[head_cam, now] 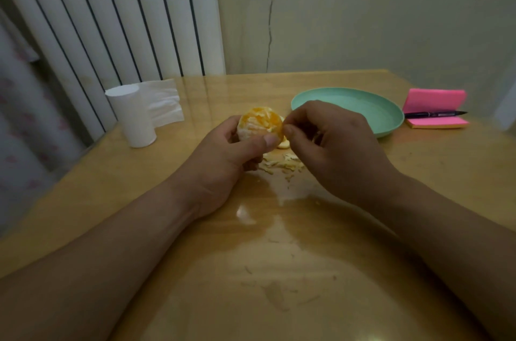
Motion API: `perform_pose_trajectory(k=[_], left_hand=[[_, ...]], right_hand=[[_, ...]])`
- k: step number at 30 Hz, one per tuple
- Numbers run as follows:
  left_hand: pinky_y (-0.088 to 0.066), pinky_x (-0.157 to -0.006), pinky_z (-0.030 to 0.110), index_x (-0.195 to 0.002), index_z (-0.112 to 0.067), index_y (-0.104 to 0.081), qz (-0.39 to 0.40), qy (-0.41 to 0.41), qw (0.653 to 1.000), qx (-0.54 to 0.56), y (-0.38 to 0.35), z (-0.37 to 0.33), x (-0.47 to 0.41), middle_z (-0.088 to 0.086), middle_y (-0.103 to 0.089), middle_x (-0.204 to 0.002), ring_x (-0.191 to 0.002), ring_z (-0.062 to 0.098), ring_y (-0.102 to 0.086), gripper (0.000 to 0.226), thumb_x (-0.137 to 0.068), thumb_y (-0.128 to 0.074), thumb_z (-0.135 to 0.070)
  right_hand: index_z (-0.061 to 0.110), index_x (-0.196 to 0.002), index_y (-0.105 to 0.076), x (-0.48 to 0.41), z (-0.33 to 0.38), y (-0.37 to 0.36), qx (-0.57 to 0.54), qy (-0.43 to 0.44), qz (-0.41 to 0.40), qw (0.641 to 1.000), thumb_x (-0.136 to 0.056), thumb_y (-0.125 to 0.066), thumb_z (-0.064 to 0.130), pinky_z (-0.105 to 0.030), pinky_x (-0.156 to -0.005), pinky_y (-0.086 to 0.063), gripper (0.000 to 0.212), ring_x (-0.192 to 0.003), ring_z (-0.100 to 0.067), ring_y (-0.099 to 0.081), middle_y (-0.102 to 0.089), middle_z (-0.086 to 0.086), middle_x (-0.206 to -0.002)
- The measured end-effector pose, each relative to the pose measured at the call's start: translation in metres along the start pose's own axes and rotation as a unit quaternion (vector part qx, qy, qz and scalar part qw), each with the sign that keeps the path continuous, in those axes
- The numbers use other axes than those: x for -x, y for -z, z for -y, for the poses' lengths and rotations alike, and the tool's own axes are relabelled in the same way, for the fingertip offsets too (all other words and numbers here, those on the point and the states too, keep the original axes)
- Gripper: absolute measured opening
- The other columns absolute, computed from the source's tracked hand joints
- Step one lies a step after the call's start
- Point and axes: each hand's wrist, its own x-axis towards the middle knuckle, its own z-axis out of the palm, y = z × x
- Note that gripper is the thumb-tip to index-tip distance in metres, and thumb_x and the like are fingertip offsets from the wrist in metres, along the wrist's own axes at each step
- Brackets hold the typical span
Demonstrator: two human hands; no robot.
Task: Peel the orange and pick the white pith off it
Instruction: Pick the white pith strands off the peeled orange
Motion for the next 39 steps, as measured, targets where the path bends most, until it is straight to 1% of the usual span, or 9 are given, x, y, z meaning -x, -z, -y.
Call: perform_pose_trajectory(k=[5, 9, 12, 16, 20, 25, 29, 34, 39], left_hand=[[-0.052, -0.077, 0.03, -0.126, -0.013, -0.067, -0.002, 0.001, 1.0, 0.007, -0.002, 0.0, 0.001, -0.003, -0.072, -0.098, -0.086, 0.01, -0.066, 0.044, -0.088, -0.086, -0.025], [-0.05, -0.085, 0.038, -0.127, -0.014, -0.067, 0.002, -0.002, 1.0, -0.016, -0.001, -0.001, 0.002, -0.001, -0.07, -0.101, -0.091, 0.015, -0.063, 0.047, -0.086, -0.085, -0.03], [-0.048, -0.087, 0.041, -0.128, -0.014, -0.067, 0.014, -0.002, 1.0, -0.014, -0.001, -0.002, 0.003, -0.001, -0.069, -0.101, -0.094, 0.018, -0.06, 0.052, -0.084, -0.085, -0.035], [-0.05, -0.084, 0.035, -0.131, -0.01, -0.066, 0.034, 0.012, 0.999, 0.032, -0.002, -0.003, 0.003, 0.0, -0.068, -0.102, -0.091, 0.017, -0.06, 0.051, -0.085, -0.078, -0.029], [-0.057, -0.076, 0.028, -0.139, -0.004, -0.06, 0.036, 0.021, 0.997, 0.068, -0.002, -0.006, 0.003, 0.005, -0.07, -0.109, -0.089, 0.015, -0.065, 0.058, -0.085, -0.074, -0.023], [-0.057, -0.077, 0.029, -0.138, -0.006, -0.059, 0.018, 0.014, 0.998, 0.063, -0.002, -0.006, 0.004, 0.008, -0.072, -0.113, -0.09, 0.017, -0.067, 0.062, -0.083, -0.081, -0.024], [-0.056, -0.074, 0.025, -0.134, -0.011, -0.064, 0.011, -0.005, 0.999, 0.043, -0.003, -0.009, 0.007, -0.002, -0.074, -0.101, -0.084, 0.01, -0.068, 0.059, -0.082, -0.085, -0.031], [-0.058, -0.079, 0.026, -0.133, -0.012, -0.064, -0.007, -0.014, 0.999, 0.045, -0.002, -0.007, 0.005, 0.001, -0.074, -0.107, -0.092, 0.016, -0.068, 0.059, -0.083, -0.088, -0.032], [-0.058, -0.078, 0.027, -0.132, -0.005, -0.064, 0.014, 0.002, 0.994, 0.105, -0.001, -0.007, 0.003, 0.004, -0.073, -0.108, -0.093, 0.018, -0.068, 0.047, -0.089, -0.071, -0.025]], right_hand=[[0.02, -0.101, -0.071, -0.002, -0.004, 0.0, 0.022, 0.016, 0.014, 1.0, -0.1, -0.068, 0.026, -0.038, -0.067, -0.054, 0.007, -0.077, -0.01, -0.059, -0.066, 0.009, -0.086], [0.02, -0.093, -0.067, -0.003, -0.002, -0.001, 0.05, 0.023, 0.005, 0.998, -0.095, -0.069, 0.024, -0.027, -0.062, -0.043, 0.006, -0.07, -0.007, -0.05, -0.057, 0.013, -0.08], [0.018, -0.09, -0.066, -0.003, -0.001, -0.001, 0.028, 0.014, -0.006, 0.999, -0.094, -0.071, 0.021, -0.027, -0.061, -0.043, 0.007, -0.069, -0.01, -0.052, -0.059, 0.011, -0.078], [0.017, -0.09, -0.068, 0.001, -0.001, -0.005, -0.045, -0.048, -0.018, 0.998, -0.093, -0.071, 0.021, -0.025, -0.064, -0.049, 0.006, -0.073, -0.013, -0.059, -0.065, 0.009, -0.078], [0.019, -0.086, -0.068, 0.001, -0.007, -0.005, -0.076, -0.101, -0.022, 0.992, -0.095, -0.071, 0.02, -0.017, -0.062, -0.042, 0.009, -0.071, -0.009, -0.057, -0.064, 0.009, -0.075], [0.021, -0.096, -0.072, 0.001, -0.001, -0.001, -0.117, -0.08, -0.011, 0.99, -0.105, -0.064, 0.027, -0.031, -0.067, -0.051, 0.014, -0.078, -0.015, -0.064, -0.069, 0.005, -0.081], [0.019, -0.103, -0.073, 0.002, 0.004, 0.0, -0.112, -0.049, -0.03, 0.992, -0.1, -0.072, 0.021, -0.013, -0.069, -0.048, 0.003, -0.084, -0.006, -0.066, -0.069, 0.016, -0.086], [0.019, -0.109, -0.072, 0.001, 0.003, 0.001, -0.1, -0.034, -0.034, 0.994, -0.099, -0.074, 0.02, -0.027, -0.074, -0.058, 0.01, -0.088, -0.011, -0.069, -0.07, 0.014, -0.092], [0.021, -0.107, -0.073, 0.0, -0.003, -0.001, -0.146, -0.097, -0.027, 0.984, -0.099, -0.074, 0.017, -0.032, -0.074, -0.061, 0.009, -0.086, -0.011, -0.072, -0.072, 0.011, -0.089]])
